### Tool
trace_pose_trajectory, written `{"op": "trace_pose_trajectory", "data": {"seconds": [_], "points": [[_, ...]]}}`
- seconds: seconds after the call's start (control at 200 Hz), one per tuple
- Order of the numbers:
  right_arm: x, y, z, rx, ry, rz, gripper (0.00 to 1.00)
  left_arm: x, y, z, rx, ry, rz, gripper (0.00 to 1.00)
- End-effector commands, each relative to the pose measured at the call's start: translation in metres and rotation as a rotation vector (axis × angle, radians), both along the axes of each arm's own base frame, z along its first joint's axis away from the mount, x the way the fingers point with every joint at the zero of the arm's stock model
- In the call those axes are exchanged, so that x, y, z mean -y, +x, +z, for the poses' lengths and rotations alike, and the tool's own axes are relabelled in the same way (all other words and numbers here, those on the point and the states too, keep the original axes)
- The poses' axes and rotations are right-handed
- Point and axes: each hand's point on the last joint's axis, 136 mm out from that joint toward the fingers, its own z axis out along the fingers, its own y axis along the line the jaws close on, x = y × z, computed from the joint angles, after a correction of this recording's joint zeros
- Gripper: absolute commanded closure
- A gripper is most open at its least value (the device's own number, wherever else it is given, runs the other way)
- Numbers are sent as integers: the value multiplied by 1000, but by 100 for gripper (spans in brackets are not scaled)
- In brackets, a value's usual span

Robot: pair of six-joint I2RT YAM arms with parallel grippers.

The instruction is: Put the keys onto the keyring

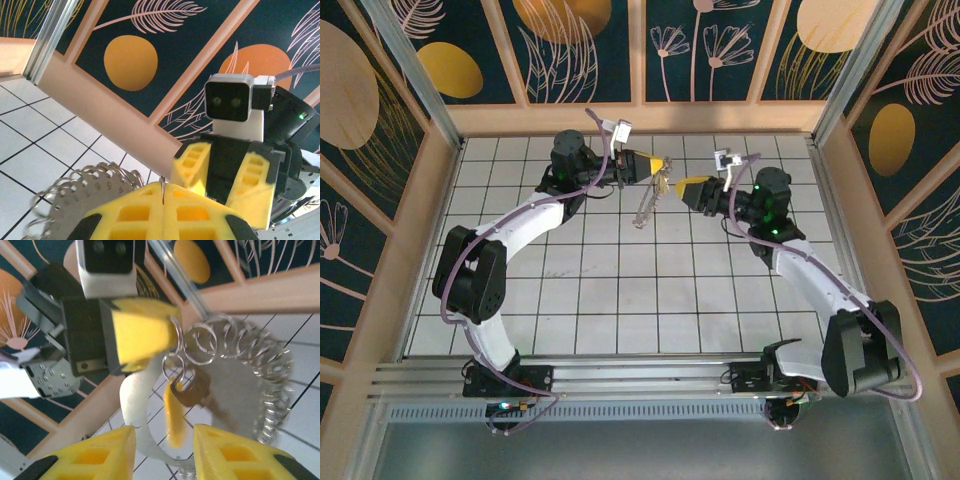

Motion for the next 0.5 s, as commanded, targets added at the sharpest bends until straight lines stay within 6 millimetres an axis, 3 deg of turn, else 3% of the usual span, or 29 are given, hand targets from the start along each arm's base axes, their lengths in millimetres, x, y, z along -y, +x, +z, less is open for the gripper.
{"op": "trace_pose_trajectory", "data": {"seconds": [0.0, 0.18, 0.495], "points": [[8, 7, 25, 23, 61, -59, 64, -4, -9, 33, 71, -80, 10, 100], [9, 22, 49, 18, 183, -82, 64, -6, -8, 38, 49, -129, 23, 100], [-7, 38, 64, 5, 326, -29, 65, -7, 4, 40, -13, -172, 70, 100]]}}
